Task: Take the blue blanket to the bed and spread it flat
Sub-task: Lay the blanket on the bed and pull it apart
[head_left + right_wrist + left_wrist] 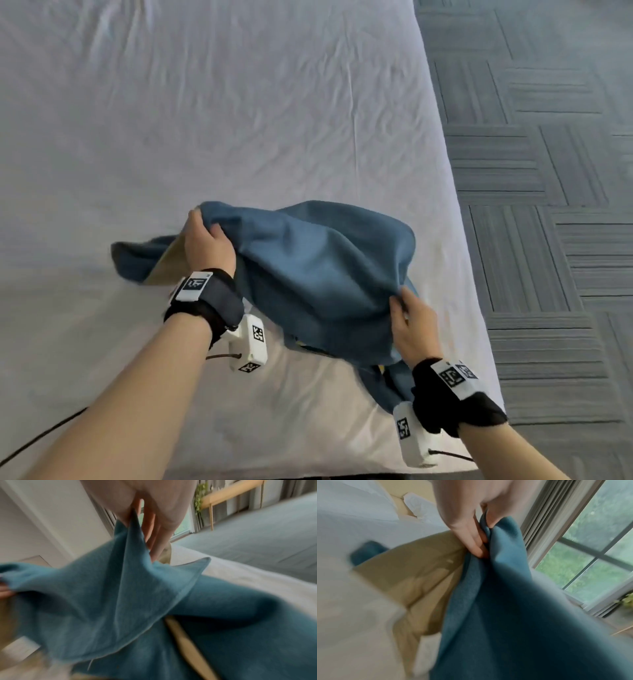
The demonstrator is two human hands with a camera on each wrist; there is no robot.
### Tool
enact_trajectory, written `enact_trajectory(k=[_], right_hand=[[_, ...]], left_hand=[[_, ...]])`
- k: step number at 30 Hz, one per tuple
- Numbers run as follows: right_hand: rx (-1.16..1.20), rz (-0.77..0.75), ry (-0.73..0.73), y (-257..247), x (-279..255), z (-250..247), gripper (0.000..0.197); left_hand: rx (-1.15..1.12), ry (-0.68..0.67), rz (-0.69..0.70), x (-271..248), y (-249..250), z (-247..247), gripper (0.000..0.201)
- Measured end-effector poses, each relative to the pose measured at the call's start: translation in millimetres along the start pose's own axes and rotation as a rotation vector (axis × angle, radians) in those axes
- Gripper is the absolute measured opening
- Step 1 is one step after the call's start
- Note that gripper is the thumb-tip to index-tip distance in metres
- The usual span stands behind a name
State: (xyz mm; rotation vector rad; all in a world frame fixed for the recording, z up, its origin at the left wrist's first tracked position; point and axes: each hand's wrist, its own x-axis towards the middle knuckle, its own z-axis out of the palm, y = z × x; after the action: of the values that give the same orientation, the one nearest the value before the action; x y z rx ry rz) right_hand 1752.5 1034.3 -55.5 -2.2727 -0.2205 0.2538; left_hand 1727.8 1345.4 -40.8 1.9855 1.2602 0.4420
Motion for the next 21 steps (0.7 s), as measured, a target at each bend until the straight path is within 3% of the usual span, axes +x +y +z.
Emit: enact_trajectory(k=[2,4,6,8,12,15,18,21], right_hand=[[0.008,-0.043,-0.403,-12.7,-19.3,16.6,0.027],[-0.088,-0.085,-0.863,-16.3,-47.0,40.3,0.015],[-0.216,-0.114,-1.100,-10.7,-74.6,62.1,0.043],[-0.257,-0.042,-1.041,-5.1,-87.0,71.9,0.048],[-0.111,0.279,-0.664,17.1,-71.8,71.9,0.056],[0.224,0.477,-0.611,22.9,-57.4,78.5,0.068],[0.457,0.605,-0.500,19.2,-53.2,94.1,0.056],[0.458,0.615,-0.465,12.7,-55.9,109.9,0.022]], left_hand=[[-0.224,-0.158,0.041,0.2,15.3,10.7,0.051],[-0.300,-0.354,0.018,-12.9,10.6,20.2,0.070],[-0.182,-0.446,0.001,-32.5,-10.4,24.3,0.079],[-0.029,-0.486,-0.012,-52.8,-38.2,24.6,0.080],[0.282,-0.557,-0.203,-84.9,-92.8,20.6,0.078],[0.185,-0.688,-0.339,-102.7,-115.4,17.9,0.063],[0.100,-0.786,-0.376,-120.3,-124.1,19.2,0.064],[0.044,-0.822,-0.376,-132.5,-125.0,22.1,0.059]])
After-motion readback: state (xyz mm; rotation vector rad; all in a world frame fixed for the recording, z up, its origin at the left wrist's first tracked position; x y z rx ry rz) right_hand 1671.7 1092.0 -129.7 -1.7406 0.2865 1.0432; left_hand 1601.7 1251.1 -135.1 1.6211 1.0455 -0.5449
